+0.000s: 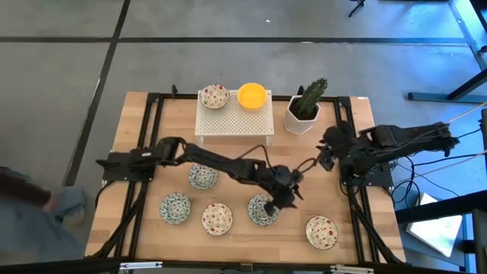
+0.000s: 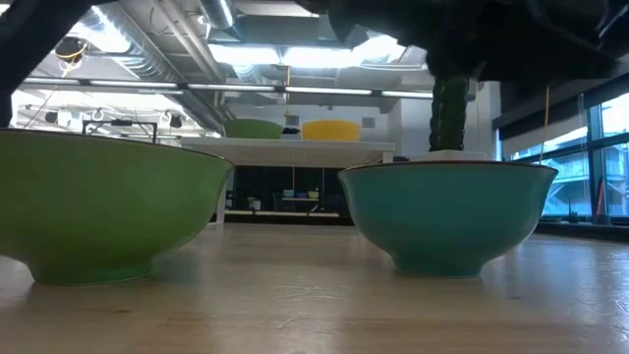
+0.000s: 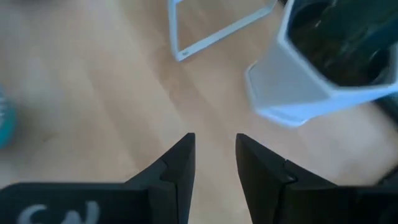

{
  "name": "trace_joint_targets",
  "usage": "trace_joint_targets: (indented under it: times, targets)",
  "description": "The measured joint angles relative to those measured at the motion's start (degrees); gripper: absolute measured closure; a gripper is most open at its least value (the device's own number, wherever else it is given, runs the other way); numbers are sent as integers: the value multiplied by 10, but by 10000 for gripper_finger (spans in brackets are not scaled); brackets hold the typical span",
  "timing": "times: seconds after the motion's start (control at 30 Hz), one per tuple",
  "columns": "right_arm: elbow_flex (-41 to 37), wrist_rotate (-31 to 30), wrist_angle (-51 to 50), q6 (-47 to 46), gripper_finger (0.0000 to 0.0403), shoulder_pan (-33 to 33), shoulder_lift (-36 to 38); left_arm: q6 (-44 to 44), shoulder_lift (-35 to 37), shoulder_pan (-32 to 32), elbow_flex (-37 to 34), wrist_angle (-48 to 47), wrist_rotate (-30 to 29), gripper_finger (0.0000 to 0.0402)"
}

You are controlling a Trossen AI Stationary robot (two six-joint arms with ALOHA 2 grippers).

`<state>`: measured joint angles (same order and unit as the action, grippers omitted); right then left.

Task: Pick & Place Mini bowls
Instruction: Stack the right green patterned bowl on top of the green patterned bowl on the shelf

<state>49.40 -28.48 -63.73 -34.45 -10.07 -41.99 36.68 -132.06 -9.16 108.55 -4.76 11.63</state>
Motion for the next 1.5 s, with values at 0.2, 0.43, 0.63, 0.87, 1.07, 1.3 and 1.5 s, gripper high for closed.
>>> trace_joint_targets:
  times: [0.2,0.43,0.63,0.87,1.07,1.3,1.5]
  targets:
    - [-31,151,29,-73,287,-11,3,-59,-4,-9,12,-118,-107,233]
    - [-80,312,64,-186,287,-102,-67,-154,36,6,12,-281,-164,233]
    - [-84,373,117,-266,287,-211,-154,-197,74,33,12,-335,-170,233]
    - [-84,366,211,-316,276,-323,-221,-230,162,51,-42,-285,-210,233]
    - [-84,348,238,-331,219,-361,-281,-277,239,79,-175,-168,-212,233]
    - [-84,336,234,-324,188,-361,-338,-337,289,90,-282,-116,-227,233]
    - [-84,345,239,-322,283,-361,-367,-347,322,72,-308,-120,-295,233]
